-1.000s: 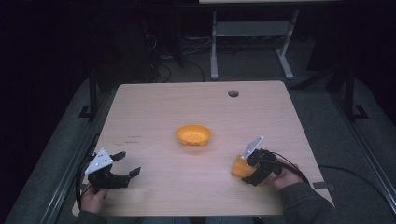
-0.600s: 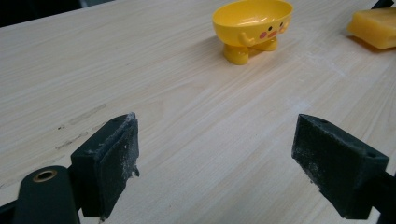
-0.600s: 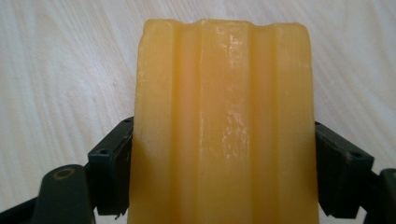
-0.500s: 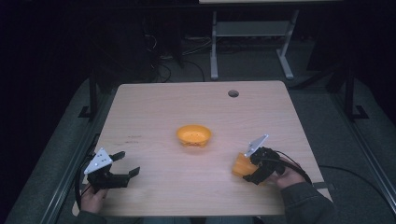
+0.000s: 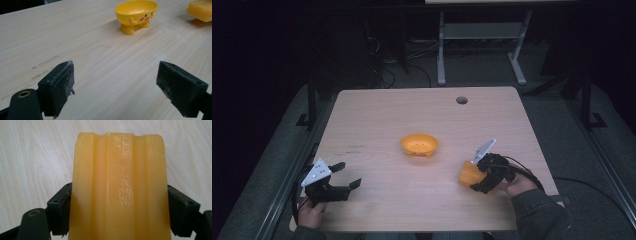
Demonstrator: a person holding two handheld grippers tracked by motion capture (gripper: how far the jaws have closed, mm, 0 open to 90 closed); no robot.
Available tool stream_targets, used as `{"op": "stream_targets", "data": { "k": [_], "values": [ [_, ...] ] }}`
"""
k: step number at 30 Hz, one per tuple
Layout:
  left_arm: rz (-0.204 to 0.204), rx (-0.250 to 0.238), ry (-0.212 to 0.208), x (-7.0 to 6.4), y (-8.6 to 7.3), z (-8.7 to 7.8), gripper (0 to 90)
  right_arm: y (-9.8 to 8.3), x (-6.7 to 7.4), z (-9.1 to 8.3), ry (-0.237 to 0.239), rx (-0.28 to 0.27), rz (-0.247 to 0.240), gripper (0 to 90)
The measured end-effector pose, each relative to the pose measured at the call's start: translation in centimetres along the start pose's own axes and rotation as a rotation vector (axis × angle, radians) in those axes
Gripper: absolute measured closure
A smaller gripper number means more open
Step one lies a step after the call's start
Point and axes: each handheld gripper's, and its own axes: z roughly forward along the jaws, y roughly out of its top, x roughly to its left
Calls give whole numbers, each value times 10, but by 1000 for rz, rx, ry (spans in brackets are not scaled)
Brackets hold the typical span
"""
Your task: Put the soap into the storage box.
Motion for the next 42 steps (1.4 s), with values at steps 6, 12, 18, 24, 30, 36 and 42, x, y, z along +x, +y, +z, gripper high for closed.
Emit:
{"op": "stream_targets", "data": {
  "k": [6,12,18,24,30,36,42],
  "values": [
    [-1,-12,3,0,0,-1,143,9,-3,-2,-1,6,-9,206],
    [-3,-15,1,0,0,-1,143,16,-8,-3,11,3,-9,206],
    [-5,-15,1,1,0,-1,143,24,-14,-6,18,-4,-22,206],
    [-5,-16,0,0,0,-1,143,32,-18,-5,20,0,-30,207],
    [-5,-15,-1,1,0,-1,143,42,-23,-4,30,1,-49,206],
    [-5,-16,-1,1,1,-1,143,50,-24,-6,37,-4,-60,206],
    [-7,-19,0,2,0,-1,143,61,-29,-10,31,-18,-74,206]
  ]
}}
